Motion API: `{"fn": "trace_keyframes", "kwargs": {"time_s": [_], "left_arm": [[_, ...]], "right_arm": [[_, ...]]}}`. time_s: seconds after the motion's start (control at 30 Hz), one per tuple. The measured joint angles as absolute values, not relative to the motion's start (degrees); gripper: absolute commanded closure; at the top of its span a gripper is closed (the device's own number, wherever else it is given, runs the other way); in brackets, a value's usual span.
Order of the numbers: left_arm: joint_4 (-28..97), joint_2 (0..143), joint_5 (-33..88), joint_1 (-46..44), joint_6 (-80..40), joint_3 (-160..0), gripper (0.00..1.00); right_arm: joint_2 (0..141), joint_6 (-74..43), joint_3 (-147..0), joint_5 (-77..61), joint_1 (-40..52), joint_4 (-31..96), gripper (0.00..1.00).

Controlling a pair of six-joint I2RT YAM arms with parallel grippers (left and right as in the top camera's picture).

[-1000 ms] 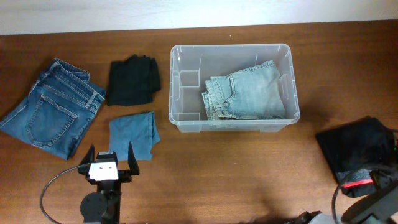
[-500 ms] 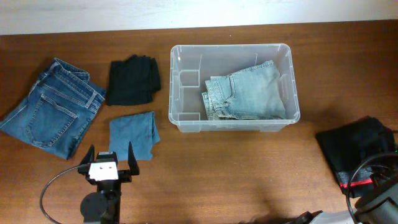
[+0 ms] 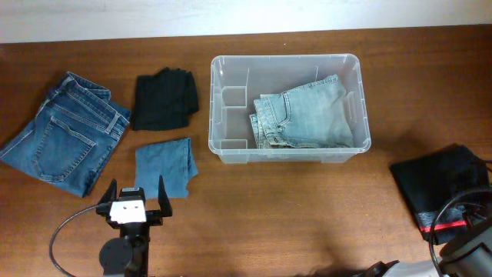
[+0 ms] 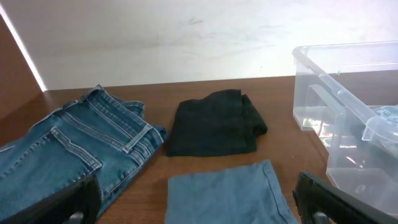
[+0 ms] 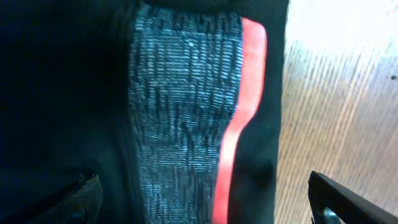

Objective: Pack container

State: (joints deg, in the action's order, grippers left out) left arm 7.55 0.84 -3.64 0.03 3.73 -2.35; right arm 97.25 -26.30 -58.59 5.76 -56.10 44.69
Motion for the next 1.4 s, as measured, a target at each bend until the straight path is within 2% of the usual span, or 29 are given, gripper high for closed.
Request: {"fn": "trace_keyframes", "kwargs": {"time_s": [0.97, 1.1, 1.4], "left_arm": [[7.55, 0.84, -3.64, 0.03, 3.73, -2.35, 0.01], [7.55, 0.84, -3.64, 0.03, 3.73, -2.35, 0.01], [7.55, 0.84, -3.64, 0.03, 3.73, -2.35, 0.01]], "right_arm": [[97.3, -27.0, -52.16, 3.38, -56.12, 36.6, 0.01], [97.3, -27.09, -52.1, 3.09, -56.12, 36.38, 0.07], [97.3, -27.24, -51.94, 1.37, -56.1, 35.81, 0.37]]}}
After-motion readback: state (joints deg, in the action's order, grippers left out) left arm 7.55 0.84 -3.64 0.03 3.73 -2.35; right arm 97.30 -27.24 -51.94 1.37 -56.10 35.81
